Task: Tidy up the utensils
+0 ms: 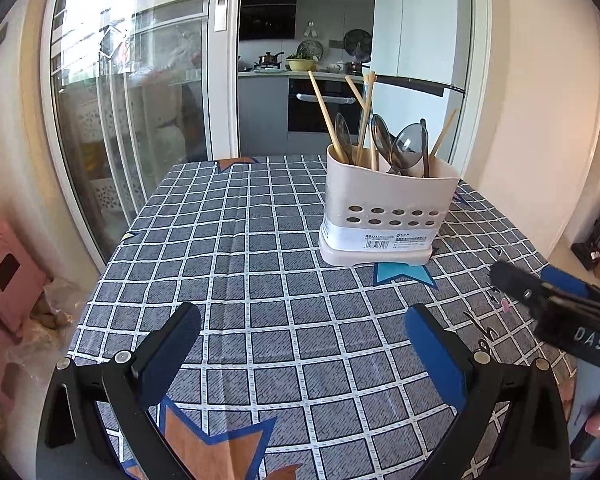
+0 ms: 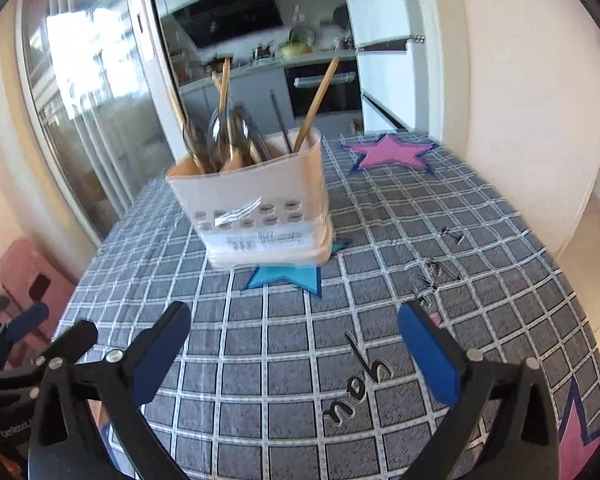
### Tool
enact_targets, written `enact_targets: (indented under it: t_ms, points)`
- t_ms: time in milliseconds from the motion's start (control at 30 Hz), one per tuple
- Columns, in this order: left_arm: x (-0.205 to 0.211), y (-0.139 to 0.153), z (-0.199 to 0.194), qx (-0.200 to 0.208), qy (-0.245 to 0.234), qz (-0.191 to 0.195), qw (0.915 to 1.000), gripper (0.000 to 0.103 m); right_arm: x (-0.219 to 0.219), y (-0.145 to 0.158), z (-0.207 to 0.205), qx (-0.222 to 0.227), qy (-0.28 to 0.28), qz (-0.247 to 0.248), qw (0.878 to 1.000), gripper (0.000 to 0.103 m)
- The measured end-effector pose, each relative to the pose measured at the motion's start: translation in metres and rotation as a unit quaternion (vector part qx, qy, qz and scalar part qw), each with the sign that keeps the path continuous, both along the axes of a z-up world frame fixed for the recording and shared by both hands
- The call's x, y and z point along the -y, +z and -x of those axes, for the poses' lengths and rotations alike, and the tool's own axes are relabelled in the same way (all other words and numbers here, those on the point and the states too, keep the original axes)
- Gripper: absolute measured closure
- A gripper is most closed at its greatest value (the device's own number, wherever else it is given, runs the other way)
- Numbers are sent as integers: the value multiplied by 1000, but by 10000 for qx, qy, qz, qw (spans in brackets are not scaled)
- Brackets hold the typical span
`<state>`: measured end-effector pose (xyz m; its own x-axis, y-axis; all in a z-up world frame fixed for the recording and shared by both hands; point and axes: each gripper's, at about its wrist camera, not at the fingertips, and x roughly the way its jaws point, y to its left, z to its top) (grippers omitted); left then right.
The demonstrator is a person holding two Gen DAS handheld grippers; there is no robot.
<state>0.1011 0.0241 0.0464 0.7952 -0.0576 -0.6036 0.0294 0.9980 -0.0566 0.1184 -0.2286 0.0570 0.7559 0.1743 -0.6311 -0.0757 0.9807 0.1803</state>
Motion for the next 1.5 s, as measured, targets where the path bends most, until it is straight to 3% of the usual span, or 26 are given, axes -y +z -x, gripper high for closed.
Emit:
enact_targets:
  t_ms: [600,1500]
  points:
    - [2,-5,3,493,249,-144,9984,0,-1,7,16,854,-491,730,9925,0]
    - [1,-9,4,468,274,-130,9984,0,-8,5,23,1001,-344,926,9901,0]
